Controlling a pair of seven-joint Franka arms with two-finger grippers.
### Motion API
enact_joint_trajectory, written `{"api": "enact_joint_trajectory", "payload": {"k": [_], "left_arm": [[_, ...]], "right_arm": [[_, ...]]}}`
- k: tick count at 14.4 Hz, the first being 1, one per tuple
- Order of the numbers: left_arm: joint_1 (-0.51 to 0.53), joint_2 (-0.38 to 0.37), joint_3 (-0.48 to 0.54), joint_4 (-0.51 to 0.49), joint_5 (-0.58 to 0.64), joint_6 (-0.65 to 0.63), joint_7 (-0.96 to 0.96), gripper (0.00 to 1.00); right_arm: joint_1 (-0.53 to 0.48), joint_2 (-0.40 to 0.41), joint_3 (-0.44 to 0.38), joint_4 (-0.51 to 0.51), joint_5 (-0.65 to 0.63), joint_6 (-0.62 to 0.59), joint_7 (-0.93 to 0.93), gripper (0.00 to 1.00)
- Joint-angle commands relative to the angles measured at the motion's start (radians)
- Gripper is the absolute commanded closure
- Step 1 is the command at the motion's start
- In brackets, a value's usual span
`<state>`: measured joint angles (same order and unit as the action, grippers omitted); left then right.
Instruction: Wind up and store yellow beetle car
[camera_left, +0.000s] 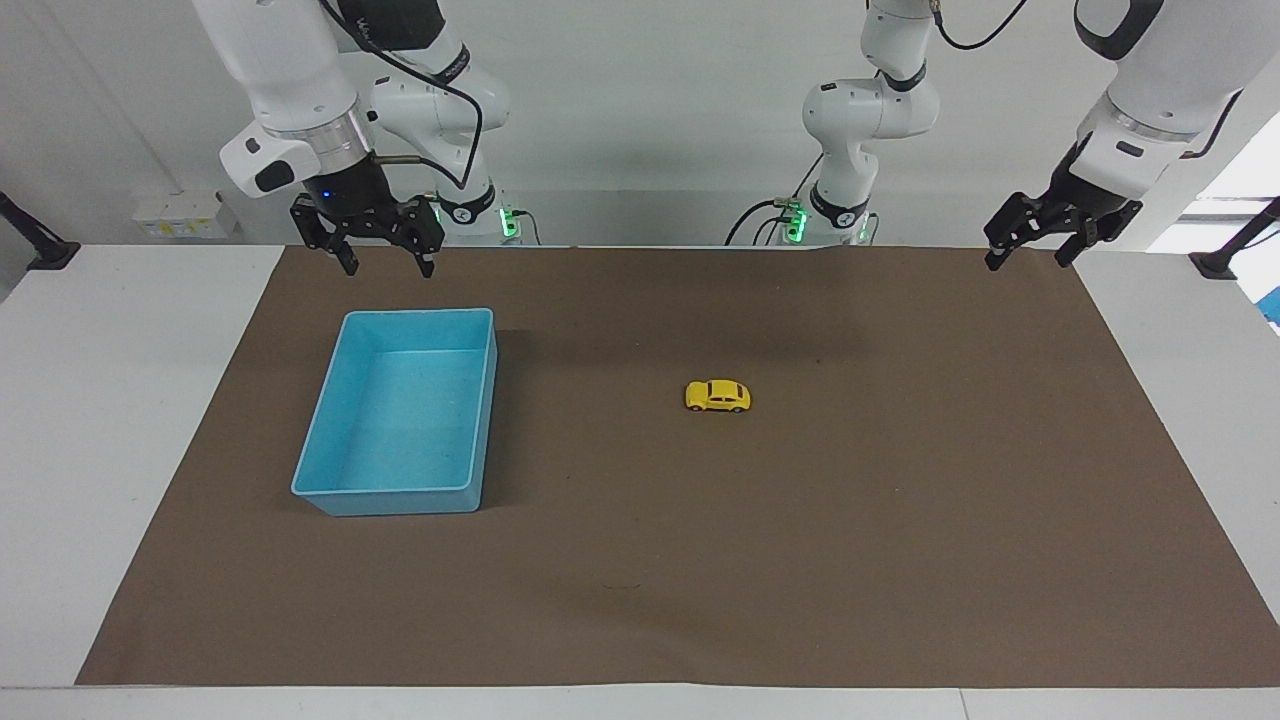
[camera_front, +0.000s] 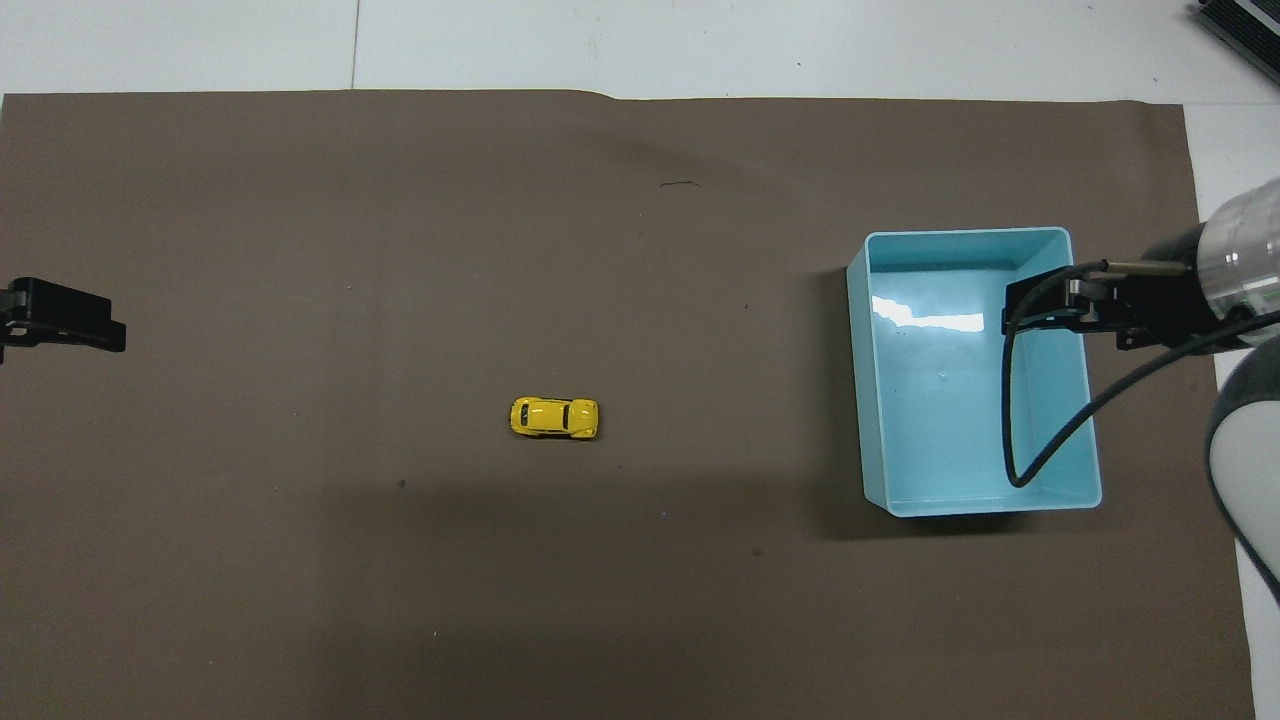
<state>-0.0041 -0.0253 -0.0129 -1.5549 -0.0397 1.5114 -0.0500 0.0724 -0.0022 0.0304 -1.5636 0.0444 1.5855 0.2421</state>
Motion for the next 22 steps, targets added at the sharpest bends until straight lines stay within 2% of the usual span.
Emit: {"api": "enact_joint_trajectory", "payload": {"k": [1,10,14,17,22], "left_arm": [[0.000,-0.024,-0.002,-0.017,-0.011,-0.010,-0.002,0.00],[0.000,-0.024,-0.004,-0.017,-0.011,-0.005,0.018,0.00],[-0.004,-0.024,-0.009,-0.017,-0.011,-0.016,0.188,0.00],[-0.005,-0.021,-0.013,-0.017,-0.012,-0.028,0.399,0.00],[-0.060,-0.001,-0.013,-0.017,-0.017,-0.034,0.672,0.00]], "right_arm": [[-0.009,-0.005,0.003,0.007,0.019,-0.007,0.019,0.00],[-0.009,-0.013,-0.027,0.005,0.022,-0.007,0.011,0.00],[-0.009,-0.015,-0.038,0.004,0.022,-0.007,0.011,0.00],[-0.009,-0.015,-0.040,0.004,0.022,-0.007,0.009,0.00],[-0.009,-0.015,-0.040,0.004,0.022,-0.007,0.011,0.00]]}}
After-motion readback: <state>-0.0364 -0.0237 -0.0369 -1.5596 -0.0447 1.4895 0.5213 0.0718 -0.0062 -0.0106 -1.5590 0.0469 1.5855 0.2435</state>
